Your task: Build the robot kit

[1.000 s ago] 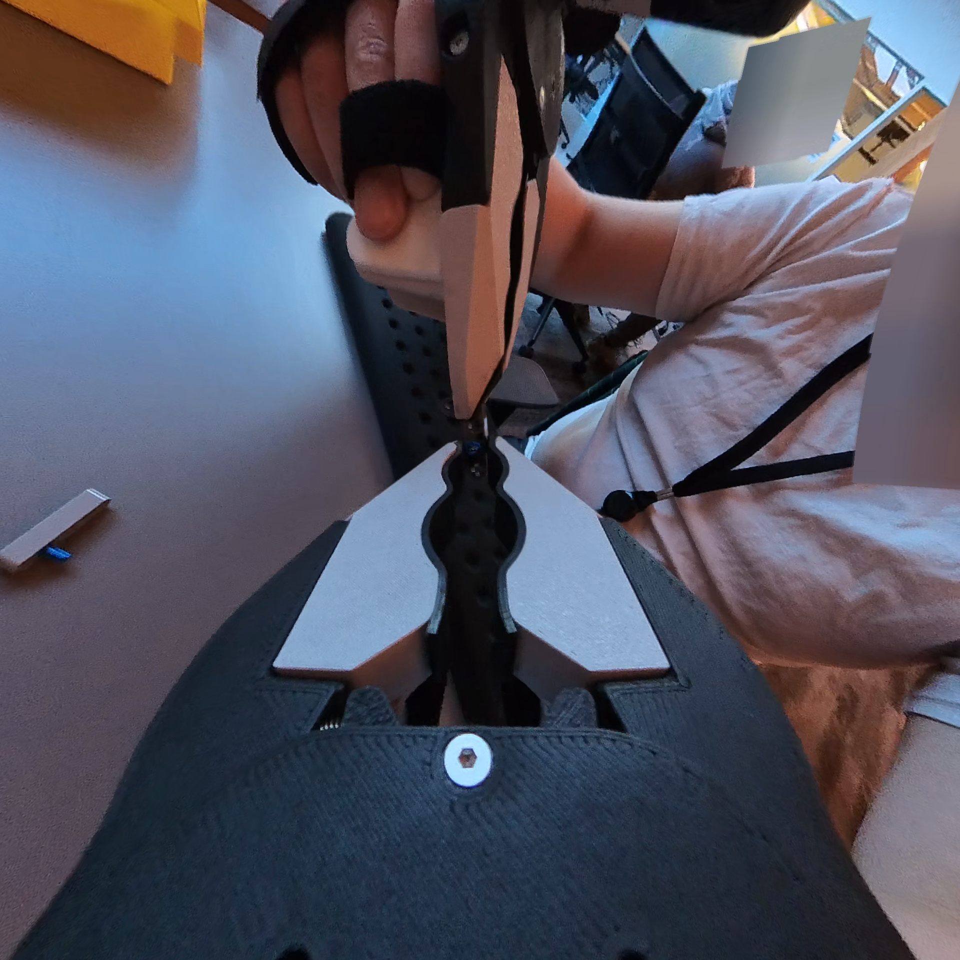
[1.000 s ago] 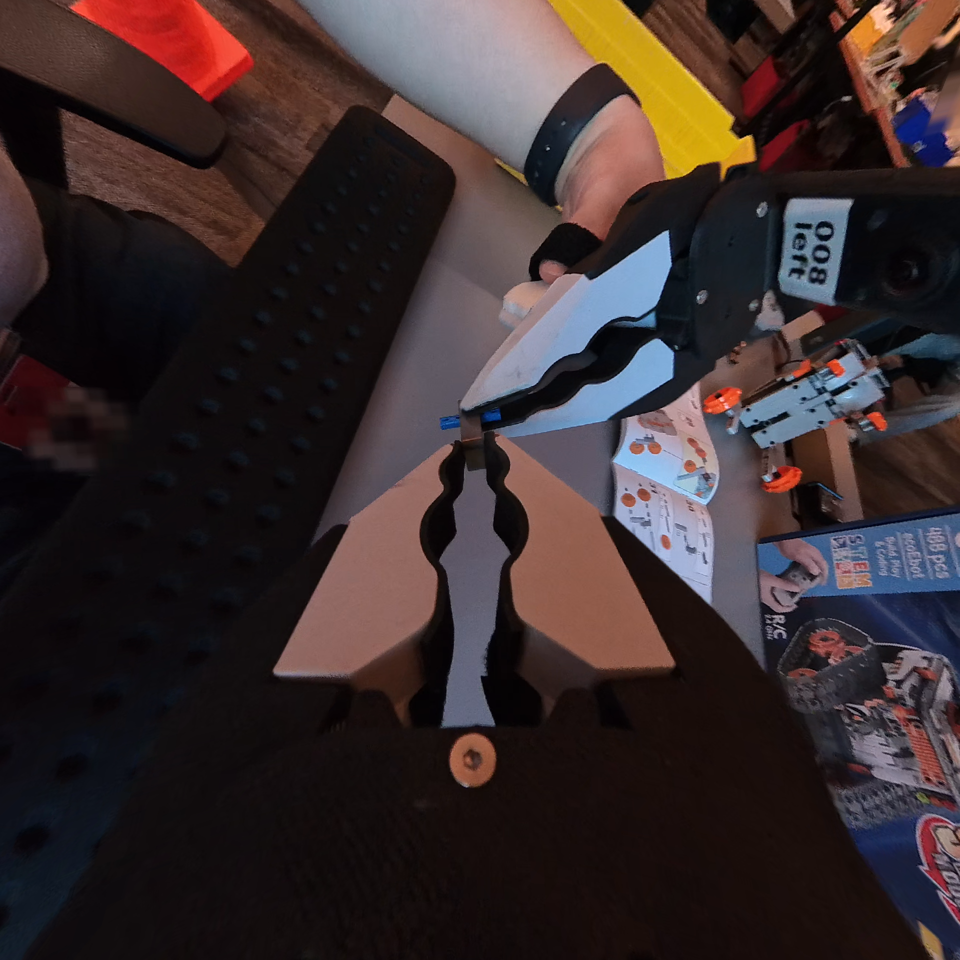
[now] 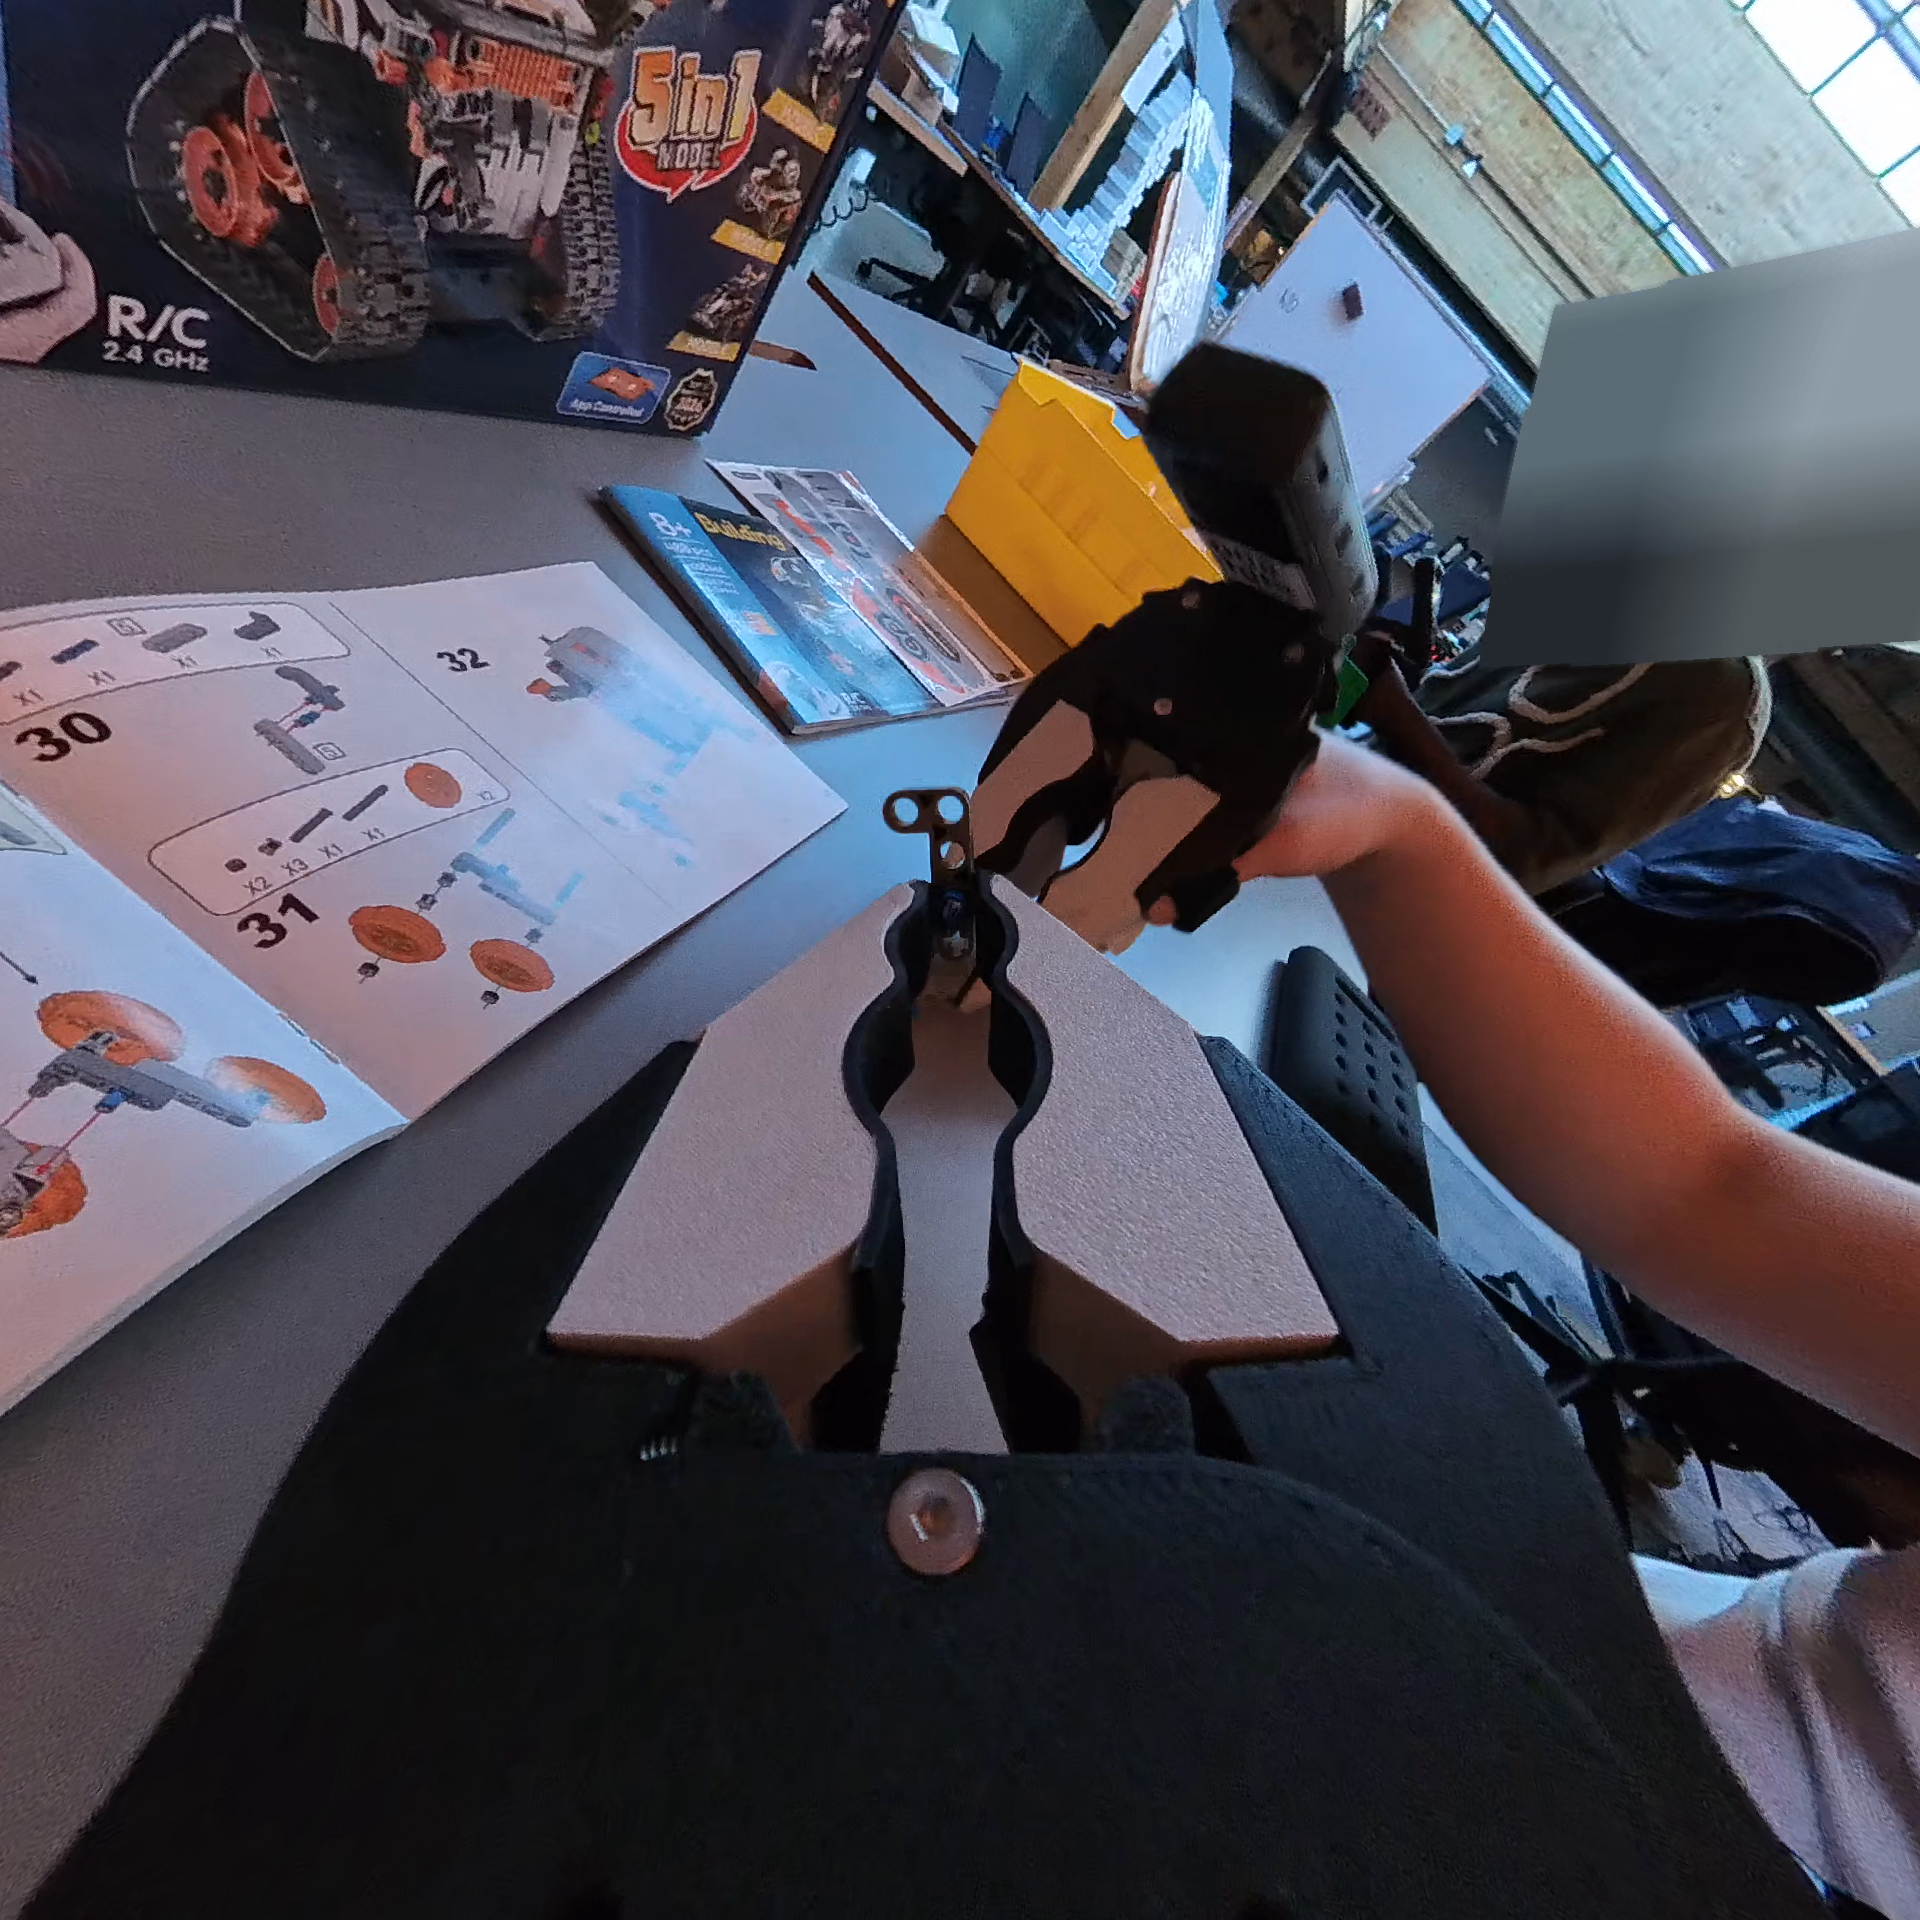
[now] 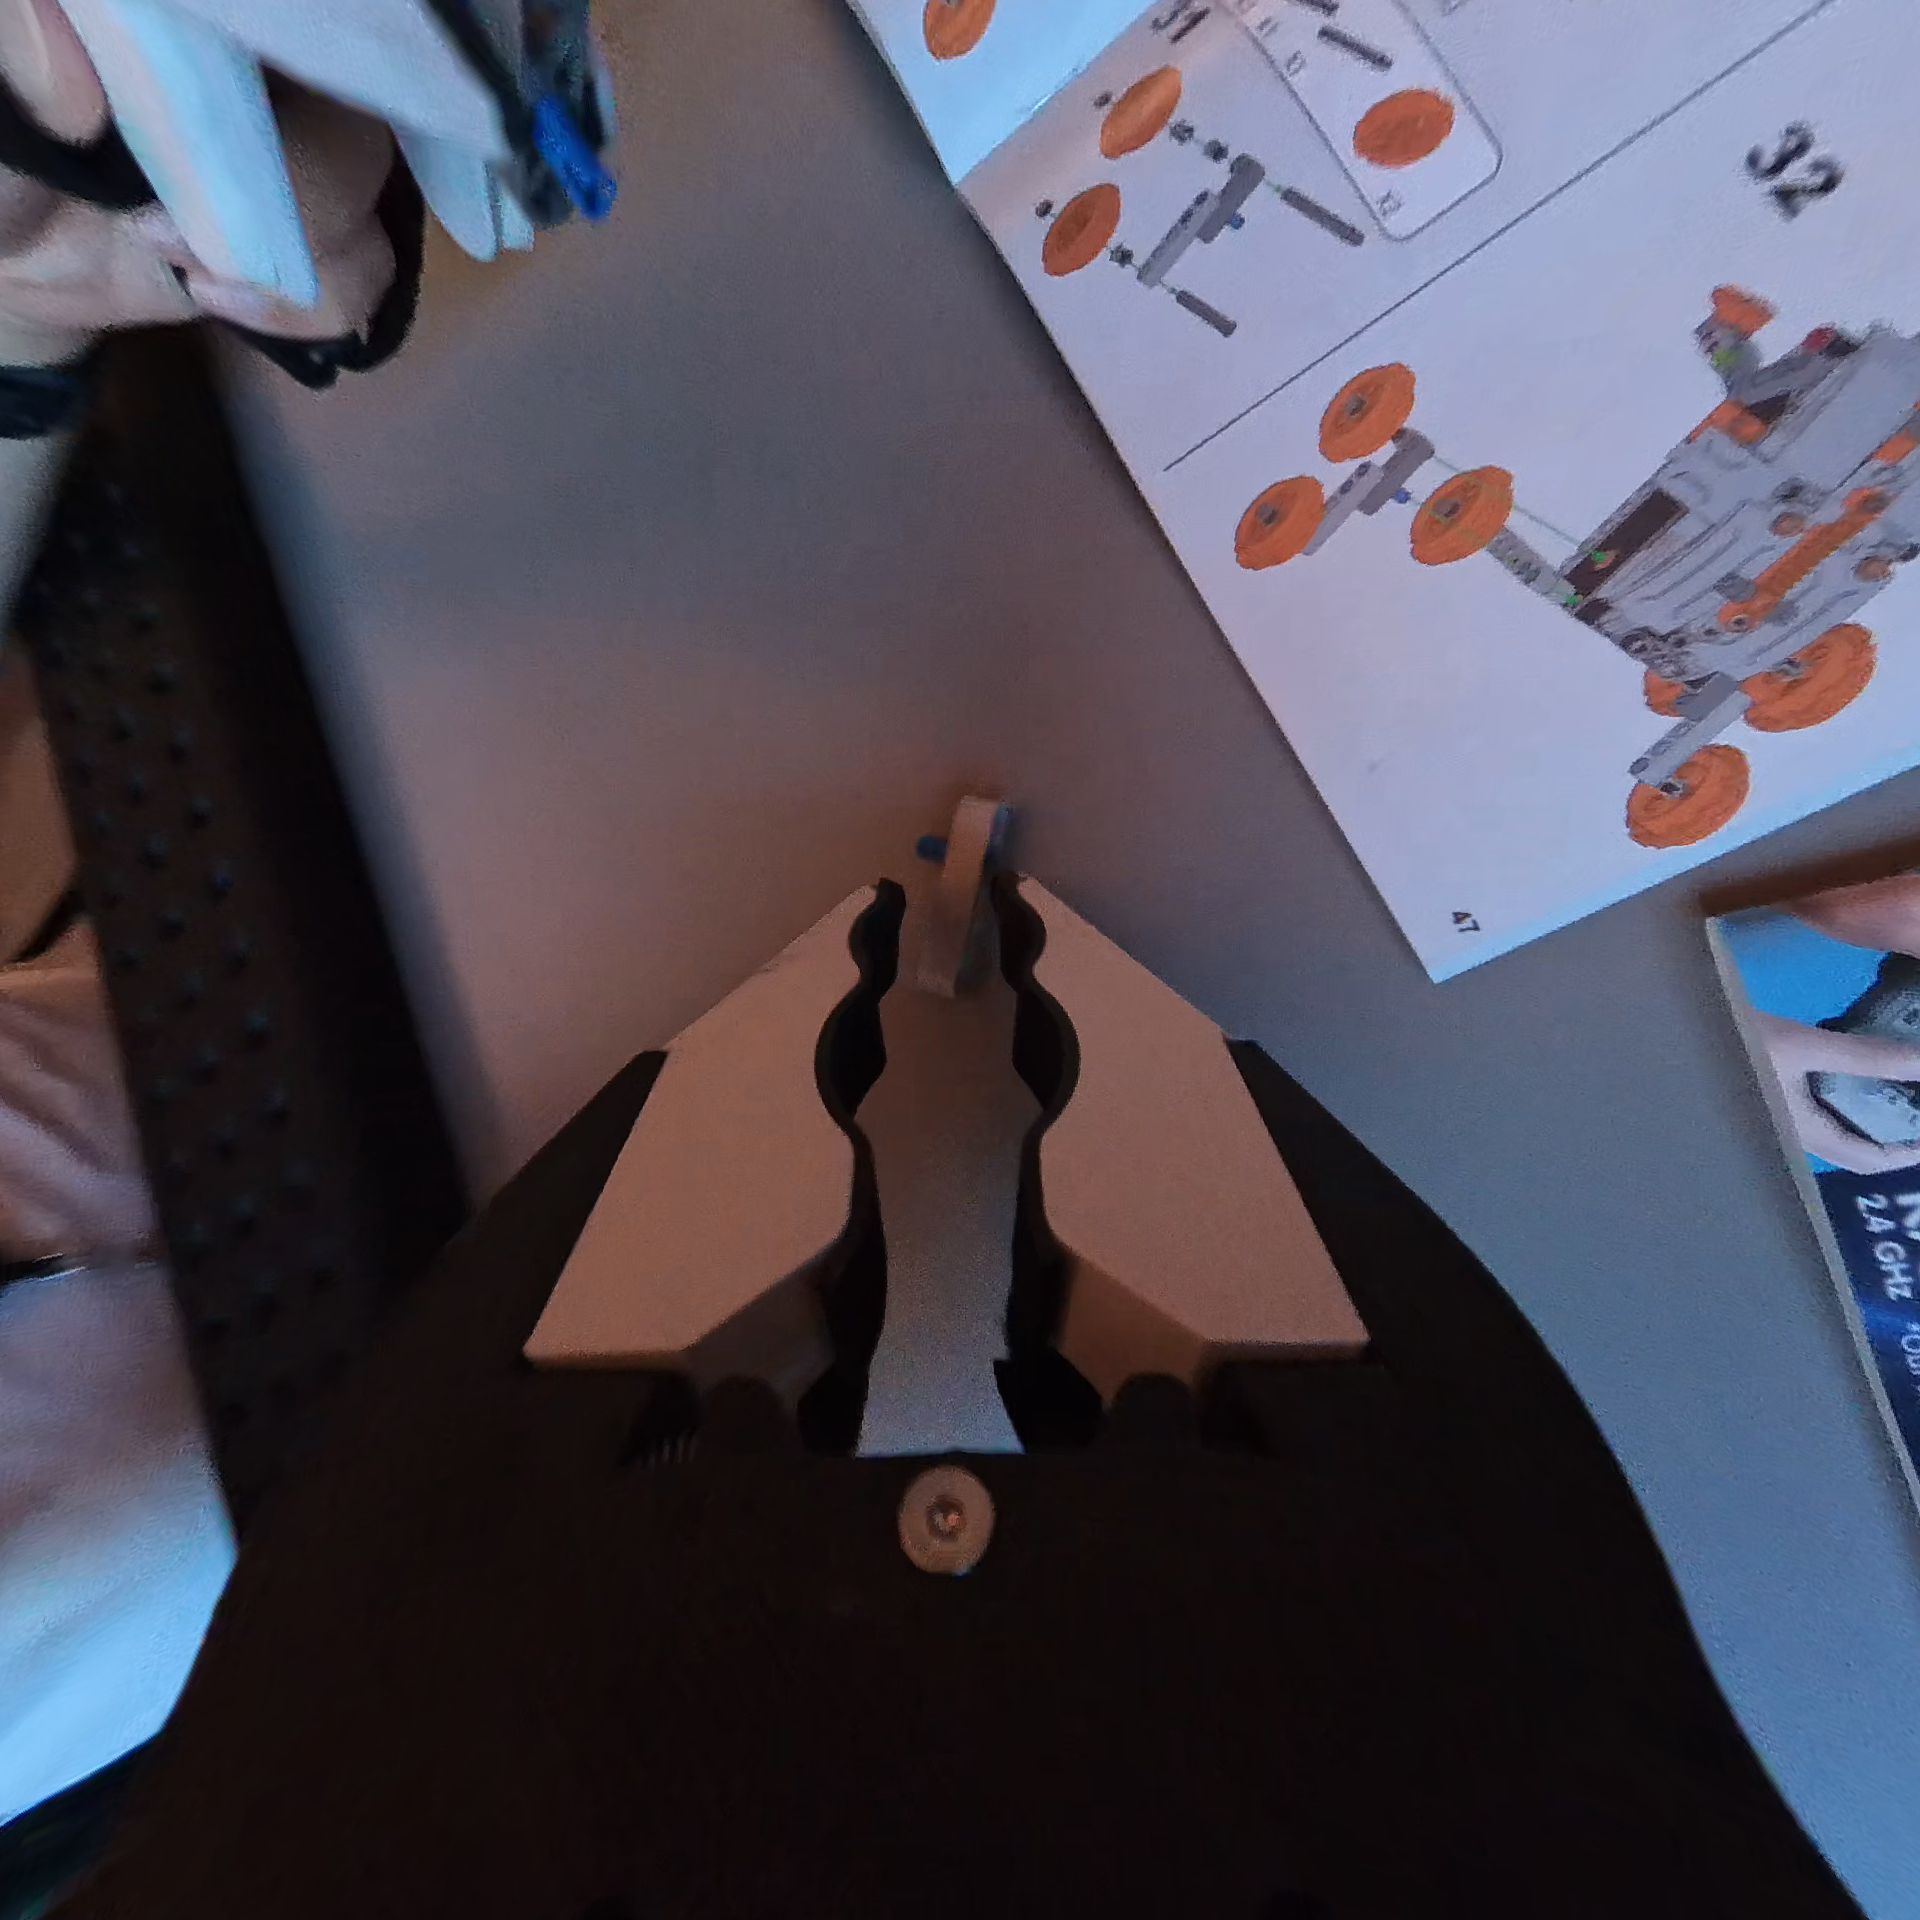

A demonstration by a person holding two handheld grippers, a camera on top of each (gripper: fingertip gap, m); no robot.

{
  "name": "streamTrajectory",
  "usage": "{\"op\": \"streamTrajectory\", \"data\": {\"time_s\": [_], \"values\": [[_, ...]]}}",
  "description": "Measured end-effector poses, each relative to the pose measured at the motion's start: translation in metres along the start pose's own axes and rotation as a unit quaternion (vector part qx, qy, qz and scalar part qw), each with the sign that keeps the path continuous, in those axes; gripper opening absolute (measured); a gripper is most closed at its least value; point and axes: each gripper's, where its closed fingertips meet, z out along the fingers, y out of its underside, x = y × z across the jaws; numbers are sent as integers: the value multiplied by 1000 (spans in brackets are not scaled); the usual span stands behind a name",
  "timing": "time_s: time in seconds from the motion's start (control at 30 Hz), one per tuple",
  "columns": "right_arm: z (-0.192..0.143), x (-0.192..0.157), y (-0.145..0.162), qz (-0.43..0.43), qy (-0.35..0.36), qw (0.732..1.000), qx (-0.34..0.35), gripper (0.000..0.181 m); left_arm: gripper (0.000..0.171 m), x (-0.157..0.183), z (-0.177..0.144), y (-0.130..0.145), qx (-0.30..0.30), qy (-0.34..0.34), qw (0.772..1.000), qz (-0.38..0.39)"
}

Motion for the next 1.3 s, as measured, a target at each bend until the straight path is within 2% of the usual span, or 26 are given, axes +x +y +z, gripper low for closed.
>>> {"op": "streamTrajectory", "data": {"time_s": [0.1,0.2,0.3,0.37,0.67,0.9,0.97,1.13,1.3], "values": [[-5,10,-3,44,-20,998,-39,13,4,-2,1,4,-1,1,1000,-4],[-5,5,-8,96,-52,991,-72,9,4,-6,-4,4,7,1,1000,-10],[2,5,-4,68,-15,990,-124,11,4,-13,-14,2,18,-10,1000,-8],[6,3,-4,45,-3,990,-136,12,4,-13,-18,0,24,-1,1000,-12],[0,-2,11,38,-50,981,-183,12,4,-4,-17,3,19,22,1000,-3],[5,-6,7,8,-34,985,-169,12,4,1,-16,5,11,29,1000,3],[5,-7,4,6,-23,988,-153,6,4,-2,-15,7,9,21,1000,-1],[-2,-9,3,-88,58,991,-77,0,4,-6,-16,6,19,22,999,-24],[-11,-18,14,-175,133,974,-53,0,4,-7,-18,2,31,24,999,-33]]}}
